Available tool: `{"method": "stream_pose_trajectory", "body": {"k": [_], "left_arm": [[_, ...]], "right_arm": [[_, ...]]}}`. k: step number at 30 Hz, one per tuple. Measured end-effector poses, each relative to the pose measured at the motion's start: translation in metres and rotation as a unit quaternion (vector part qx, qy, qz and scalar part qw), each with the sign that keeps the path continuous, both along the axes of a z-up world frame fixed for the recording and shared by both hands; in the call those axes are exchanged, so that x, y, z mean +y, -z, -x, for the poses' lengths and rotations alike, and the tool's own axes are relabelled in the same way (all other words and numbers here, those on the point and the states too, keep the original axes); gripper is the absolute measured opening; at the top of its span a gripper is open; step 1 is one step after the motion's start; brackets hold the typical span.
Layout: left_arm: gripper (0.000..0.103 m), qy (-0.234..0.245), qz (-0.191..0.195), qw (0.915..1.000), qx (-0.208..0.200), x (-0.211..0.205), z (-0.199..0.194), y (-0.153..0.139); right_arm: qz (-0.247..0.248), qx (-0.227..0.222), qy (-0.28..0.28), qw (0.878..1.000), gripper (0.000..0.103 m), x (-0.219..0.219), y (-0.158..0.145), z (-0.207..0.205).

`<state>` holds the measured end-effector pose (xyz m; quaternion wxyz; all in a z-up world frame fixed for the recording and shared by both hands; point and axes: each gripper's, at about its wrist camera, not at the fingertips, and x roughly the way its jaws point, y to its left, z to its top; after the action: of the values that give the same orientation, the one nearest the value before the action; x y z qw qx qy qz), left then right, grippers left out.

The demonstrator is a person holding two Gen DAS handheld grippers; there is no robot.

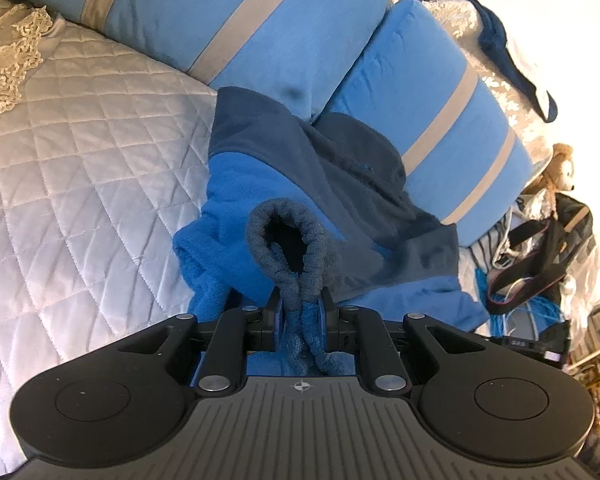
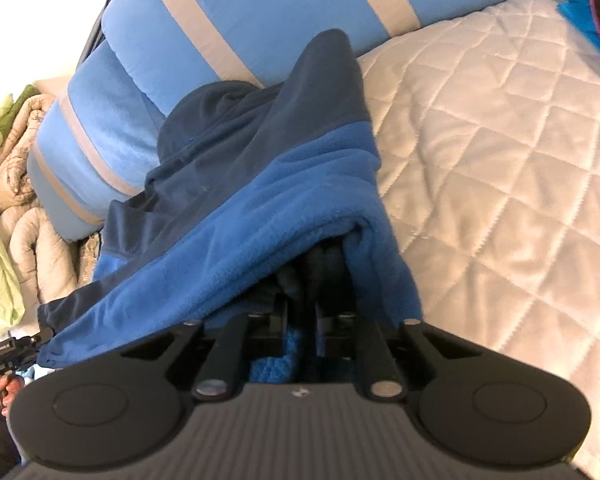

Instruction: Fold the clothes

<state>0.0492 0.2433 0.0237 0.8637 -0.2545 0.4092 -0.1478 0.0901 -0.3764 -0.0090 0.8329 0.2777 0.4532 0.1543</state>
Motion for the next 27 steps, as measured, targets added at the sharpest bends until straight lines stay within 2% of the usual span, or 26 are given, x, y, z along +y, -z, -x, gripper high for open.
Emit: {"method": "stream_pose_trajectory", "body": {"k": [5,7,8,9,10,12,14,17,20,21,23,25,26,27], "left_arm": [[0.017,0.005,-0.023,0.9995,0.019,-0.002,-0.006,0.009],[0.017,0.011,-0.044,0.9983,0.036,-0.005,-0.009,0.016],[0.017,0.013,-0.053,0.9976,0.043,-0.006,-0.011,0.019],[0.017,0.015,-0.060,0.9969,0.048,-0.007,-0.012,0.022],[0.017,0.016,-0.065,0.9964,0.052,-0.007,-0.013,0.024],[0.018,0.019,-0.072,0.9956,0.057,-0.008,-0.015,0.026],[0.020,0.023,-0.078,0.9949,0.059,-0.008,-0.017,0.026],[0.034,0.026,-0.093,0.9931,0.067,-0.007,-0.016,0.023],[0.054,0.019,-0.086,0.9943,0.060,0.003,-0.003,0.013],[0.063,0.012,-0.082,0.9953,0.050,0.007,0.004,0.007],[0.075,0.000,-0.076,0.9968,0.024,0.016,0.021,-0.008],[0.079,-0.013,-0.082,0.9965,-0.005,0.025,0.038,-0.026],[0.083,-0.020,-0.092,0.9953,-0.022,0.029,0.047,-0.037],[0.085,-0.030,-0.107,0.9929,-0.043,0.032,0.055,-0.048]], "right_arm": [[0.019,0.004,0.000,1.000,0.015,0.005,-0.003,-0.003],[0.037,0.007,-0.001,0.999,0.032,0.007,-0.006,-0.004],[0.050,0.007,0.000,0.999,0.048,0.009,-0.008,-0.004],[0.061,0.003,-0.002,0.998,0.057,0.010,-0.011,-0.003],[0.072,-0.001,-0.004,0.997,0.060,0.010,-0.014,-0.001],[0.091,-0.014,-0.008,0.996,0.078,0.011,-0.020,0.001],[0.108,-0.030,-0.014,0.994,0.081,0.012,-0.028,0.005],[0.134,-0.041,-0.020,0.990,0.083,0.009,-0.039,0.014],[0.158,-0.054,-0.025,0.986,0.085,0.004,-0.054,0.028],[0.167,-0.060,-0.026,0.984,0.087,0.002,-0.060,0.033],[0.185,-0.078,-0.025,0.979,0.090,-0.003,-0.075,0.046],[0.204,-0.100,-0.022,0.974,0.096,-0.007,-0.092,0.058],[0.215,-0.112,-0.018,0.970,0.103,-0.008,-0.101,0.063],[0.228,-0.127,-0.011,0.965,0.103,-0.011,-0.111,0.069]]}}
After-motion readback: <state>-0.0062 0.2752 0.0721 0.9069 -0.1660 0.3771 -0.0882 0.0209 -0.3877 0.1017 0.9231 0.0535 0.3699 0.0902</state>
